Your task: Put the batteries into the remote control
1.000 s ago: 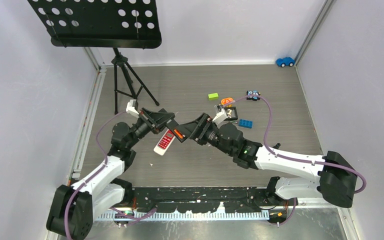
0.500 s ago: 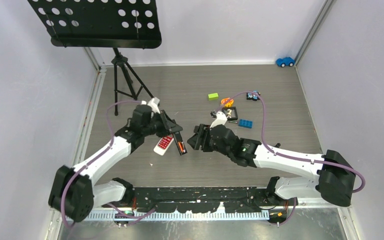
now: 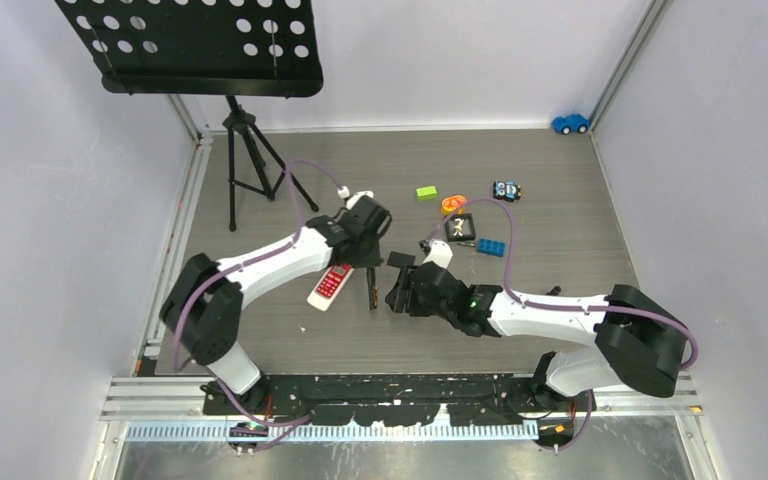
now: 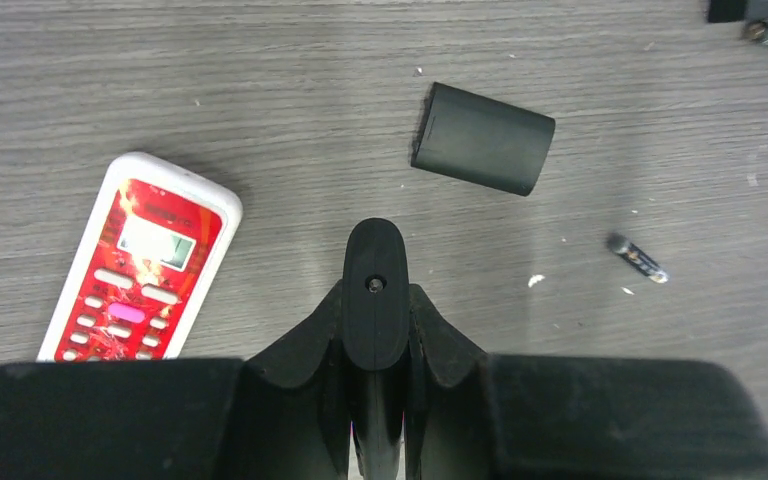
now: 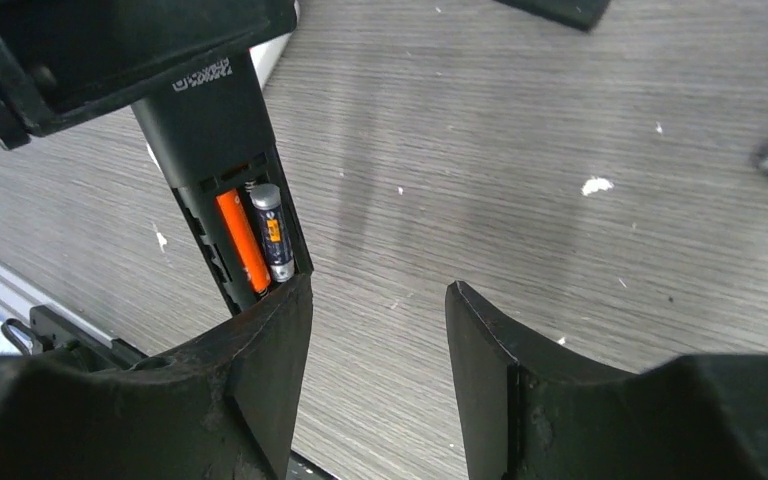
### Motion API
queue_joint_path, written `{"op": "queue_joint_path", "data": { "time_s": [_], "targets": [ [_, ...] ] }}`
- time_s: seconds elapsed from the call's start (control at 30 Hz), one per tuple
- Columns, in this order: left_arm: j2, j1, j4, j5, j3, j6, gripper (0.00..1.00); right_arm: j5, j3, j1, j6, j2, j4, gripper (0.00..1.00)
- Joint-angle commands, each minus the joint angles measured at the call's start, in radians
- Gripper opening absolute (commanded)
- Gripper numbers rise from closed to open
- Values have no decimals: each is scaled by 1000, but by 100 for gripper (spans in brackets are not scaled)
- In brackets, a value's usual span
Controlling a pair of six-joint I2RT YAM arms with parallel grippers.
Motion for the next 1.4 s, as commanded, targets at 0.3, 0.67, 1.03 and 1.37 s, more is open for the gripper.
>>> {"op": "queue_joint_path", "data": {
  "time_s": [0.3, 0.67, 1.03, 1.37],
  "targets": [
    [191, -115, -234, -333, 256, 68, 0, 89, -57, -7, 243, 30, 31, 65],
    [202, -140, -214, -329, 287, 61, 0, 95, -125, -12, 322, -5, 132, 60],
    [218, -180, -306, -454, 352, 42, 0, 96, -83, -26, 305, -37, -2, 58],
    [6, -106, -232, -410, 257, 125, 0, -49, 145, -15, 303, 54, -505, 57]
  ]
}}
